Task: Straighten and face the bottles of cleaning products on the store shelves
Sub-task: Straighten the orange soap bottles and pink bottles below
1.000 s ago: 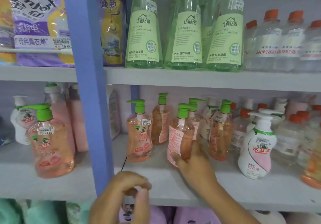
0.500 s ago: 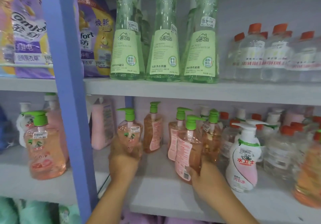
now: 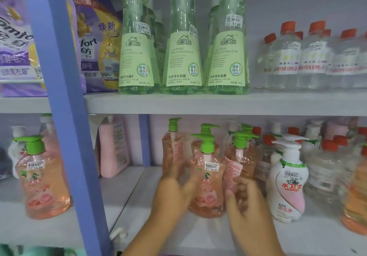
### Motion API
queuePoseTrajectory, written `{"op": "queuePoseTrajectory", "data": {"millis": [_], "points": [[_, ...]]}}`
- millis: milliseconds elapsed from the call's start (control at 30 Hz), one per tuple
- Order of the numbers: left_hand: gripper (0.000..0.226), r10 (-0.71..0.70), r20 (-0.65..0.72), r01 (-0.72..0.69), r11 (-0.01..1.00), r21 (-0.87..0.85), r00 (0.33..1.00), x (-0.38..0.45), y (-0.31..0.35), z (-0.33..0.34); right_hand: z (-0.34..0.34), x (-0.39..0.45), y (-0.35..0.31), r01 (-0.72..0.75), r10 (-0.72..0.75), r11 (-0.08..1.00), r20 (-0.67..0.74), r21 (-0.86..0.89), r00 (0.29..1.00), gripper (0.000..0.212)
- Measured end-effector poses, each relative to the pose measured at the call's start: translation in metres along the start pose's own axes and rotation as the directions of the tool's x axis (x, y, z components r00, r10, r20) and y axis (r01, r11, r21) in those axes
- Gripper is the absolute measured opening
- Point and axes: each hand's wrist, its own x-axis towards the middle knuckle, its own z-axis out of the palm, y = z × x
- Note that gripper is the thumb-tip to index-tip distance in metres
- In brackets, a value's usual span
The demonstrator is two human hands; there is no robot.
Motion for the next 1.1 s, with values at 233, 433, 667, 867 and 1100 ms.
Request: {"op": "queuePoseTrajectory", "data": {"millis": [233, 433, 667, 867, 1100], "points": [[0.068, -0.276, -0.117, 0.269, 0.960, -0.076, 0.954, 0.082, -0.023, 0.008, 0.044, 0.008, -0.023, -0.025, 0.048, 0.988, 0.148, -0.153, 0.988, 0.112], [0.055, -0.204, -0.247, 0.268, 0.927, 0.263, 0.947, 0.086, -0.043, 0.018, 0.072, 0.028, -0.018, -0.058, 0.082, 0.983, 0.138, -0.174, 0.987, 0.111], [0.086, -0.192, -0.211, 0.207, 0.977, 0.047, 0.958, 0.083, -0.049, 0.008, 0.110, 0.046, -0.014, -0.163, 0.172, 0.981, 0.078, -0.108, 0.982, 0.093], [0.061, -0.182, -0.266, 0.239, 0.951, 0.198, 0.947, 0.082, -0.046, 0.006, 0.124, 0.080, -0.005, -0.231, 0.237, 0.971, 0.151, -0.055, 0.960, 0.085], [0.090, -0.246, -0.288, 0.342, 0.869, 0.357, 0.925, 0.105, -0.060, 0.014, 0.134, 0.095, 0.016, -0.110, 0.105, 0.993, 0.091, 0.049, 0.990, 0.067]]}}
